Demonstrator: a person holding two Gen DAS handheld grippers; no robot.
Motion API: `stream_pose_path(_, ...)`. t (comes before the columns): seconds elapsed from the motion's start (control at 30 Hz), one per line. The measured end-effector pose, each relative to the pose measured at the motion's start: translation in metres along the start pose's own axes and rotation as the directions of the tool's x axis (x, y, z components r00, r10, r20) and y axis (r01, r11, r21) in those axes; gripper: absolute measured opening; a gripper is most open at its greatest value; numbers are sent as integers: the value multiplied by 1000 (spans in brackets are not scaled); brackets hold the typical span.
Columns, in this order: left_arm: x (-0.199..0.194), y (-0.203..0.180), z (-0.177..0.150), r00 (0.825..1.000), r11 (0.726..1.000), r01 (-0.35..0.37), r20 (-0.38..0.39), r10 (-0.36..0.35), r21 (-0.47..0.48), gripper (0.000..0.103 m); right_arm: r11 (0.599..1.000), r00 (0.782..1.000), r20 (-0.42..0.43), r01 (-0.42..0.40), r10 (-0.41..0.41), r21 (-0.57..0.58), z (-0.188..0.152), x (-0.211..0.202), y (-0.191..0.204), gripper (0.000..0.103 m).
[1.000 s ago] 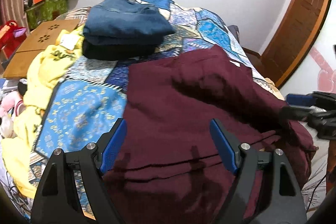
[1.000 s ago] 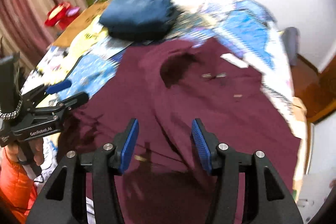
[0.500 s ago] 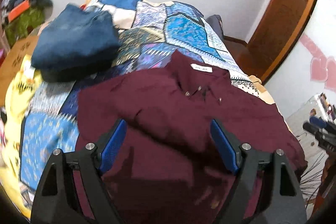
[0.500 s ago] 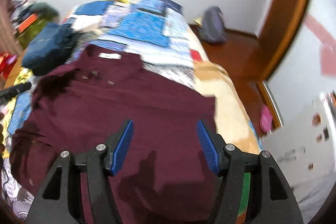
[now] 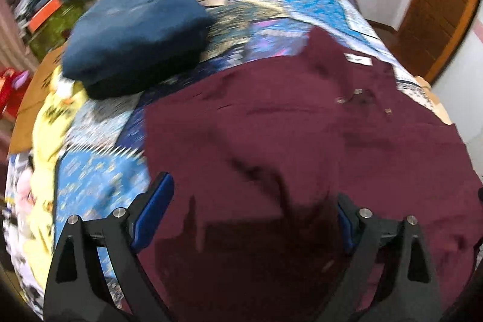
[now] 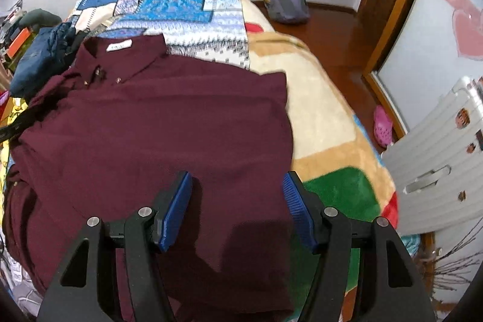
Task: Fold large clothes
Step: 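Smooth the folded side with the right tool and grasp the shirt edge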
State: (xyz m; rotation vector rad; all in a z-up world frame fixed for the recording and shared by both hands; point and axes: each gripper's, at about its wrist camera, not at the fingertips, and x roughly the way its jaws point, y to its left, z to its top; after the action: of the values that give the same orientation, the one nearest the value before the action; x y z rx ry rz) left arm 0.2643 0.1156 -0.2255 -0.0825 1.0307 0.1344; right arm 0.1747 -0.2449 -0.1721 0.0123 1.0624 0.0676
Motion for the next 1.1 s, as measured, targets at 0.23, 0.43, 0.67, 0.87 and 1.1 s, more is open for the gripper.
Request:
stream_pose_path(0.23, 4, 50, -45, 999, 988, 14, -48, -22, -153, 96, 998, 999, 9, 52, -52, -37, -12, 4, 11, 61)
stream_pose_path(0.43, 9, 90, -76, 995, 965, 13, -90, -38, -261, 96, 997, 998, -2, 62, -62, -40, -11, 5, 11, 61)
stream_pose_path(0.67, -17, 91, -60, 999, 984, -27, -38, 21, -177, 96, 1000, 1000, -7, -12, 12, 7, 4, -3, -1, 61)
stream_pose_path(0.87, -28, 108, -23, 999, 990, 11, 40, -5, -138, 96, 995, 997, 44, -62, 58, 76, 33, -10, -24, 61)
stream_pose_path(1.1, 22, 134, 14, 991, 973, 130, 15, -130, -189, 96, 970, 989, 36, -149, 145, 189, 64, 20, -55, 61)
